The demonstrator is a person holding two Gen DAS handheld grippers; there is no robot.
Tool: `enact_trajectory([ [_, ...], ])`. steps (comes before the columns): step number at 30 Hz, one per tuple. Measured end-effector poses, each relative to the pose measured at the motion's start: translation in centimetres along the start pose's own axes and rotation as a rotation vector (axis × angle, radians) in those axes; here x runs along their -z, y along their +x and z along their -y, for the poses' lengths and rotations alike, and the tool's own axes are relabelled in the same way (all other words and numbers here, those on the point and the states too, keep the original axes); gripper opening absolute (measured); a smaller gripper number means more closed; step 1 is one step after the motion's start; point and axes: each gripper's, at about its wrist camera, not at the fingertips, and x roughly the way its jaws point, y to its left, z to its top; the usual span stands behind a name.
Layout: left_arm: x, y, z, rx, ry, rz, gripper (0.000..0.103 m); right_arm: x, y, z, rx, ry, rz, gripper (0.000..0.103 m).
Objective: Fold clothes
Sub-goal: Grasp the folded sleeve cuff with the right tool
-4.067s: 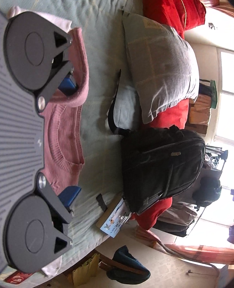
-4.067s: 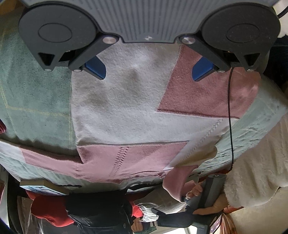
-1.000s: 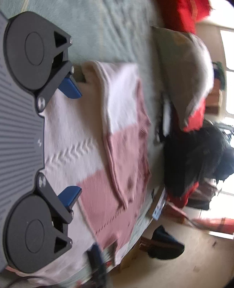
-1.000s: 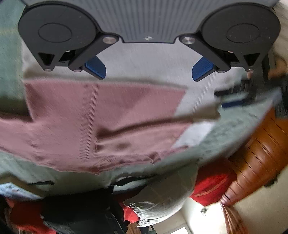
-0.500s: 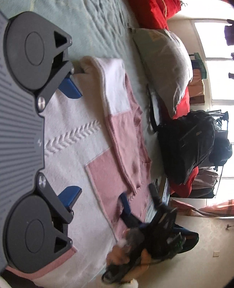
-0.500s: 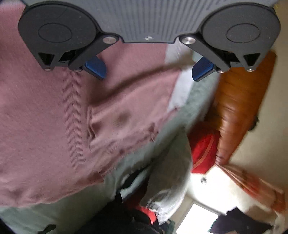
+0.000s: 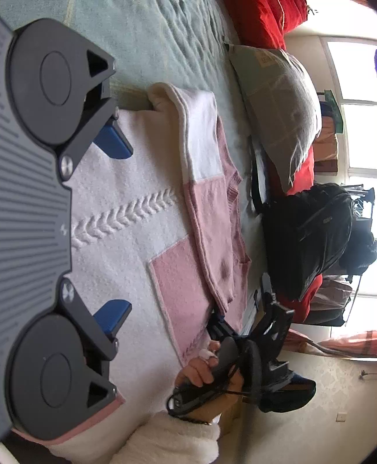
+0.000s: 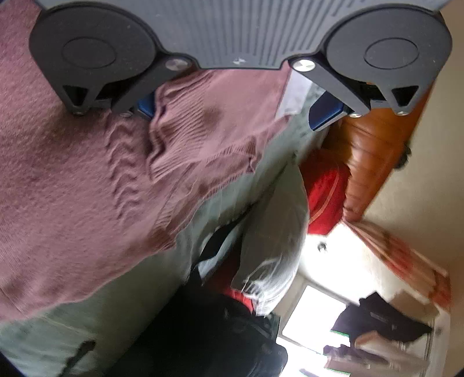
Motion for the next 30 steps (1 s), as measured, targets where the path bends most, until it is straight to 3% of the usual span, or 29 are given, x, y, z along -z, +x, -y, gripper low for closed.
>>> enact_trajectory([
  [4, 0.2, -0.3, -0.1, -0.009, 0.009, 0.005, 0.102, -0.4, 0.8, -0.2, 0.0, 0.005, -0.034, 0.103],
  [7, 0.3, -0.4, -0.4, -0.018, -0.009, 0.002, 0.102, -0.7, 1.4, 0.7, 0.013, 0.037, -0.034, 0.093],
  [9, 0.5, -0.4, -0.6, -0.012, -0.018, -0.003, 0.102, -0.7, 1.1, 1.6, 0.023, 0.071, -0.025, 0.077],
  [11, 0.7, -0.4, -0.8, -0.019, -0.025, -0.008, 0.102, -0.7, 0.8, 2.5, 0.033, 0.105, -0.016, 0.049],
  [12, 0.7, -0.5, -0.8, -0.024, -0.029, -0.009, 0.102, -0.7, 0.7, 2.9, 0.039, 0.122, -0.011, 0.041],
  [14, 0.8, -0.7, -1.1, -0.028, -0.041, -0.011, 0.102, -0.7, 0.4, 3.8, 0.049, 0.156, -0.002, 0.014],
  [19, 0.9, -1.2, -1.5, -0.013, -0.05, 0.0, 0.102, -0.6, 0.5, 4.5, 0.064, 0.171, 0.0, 0.015],
  [20, 0.8, -1.1, -1.5, -0.015, -0.052, -0.003, 0.102, -0.6, 0.6, 4.4, 0.066, 0.164, -0.002, 0.006],
  [21, 0.9, -1.1, -1.5, -0.02, -0.056, -0.006, 0.102, -0.5, 0.7, 4.3, 0.067, 0.158, -0.004, 0.005],
  [30, 0.8, -1.8, -1.2, -0.019, -0.032, -0.003, 0.102, -1.2, 0.3, 2.7, 0.129, 0.085, -0.001, 0.008],
])
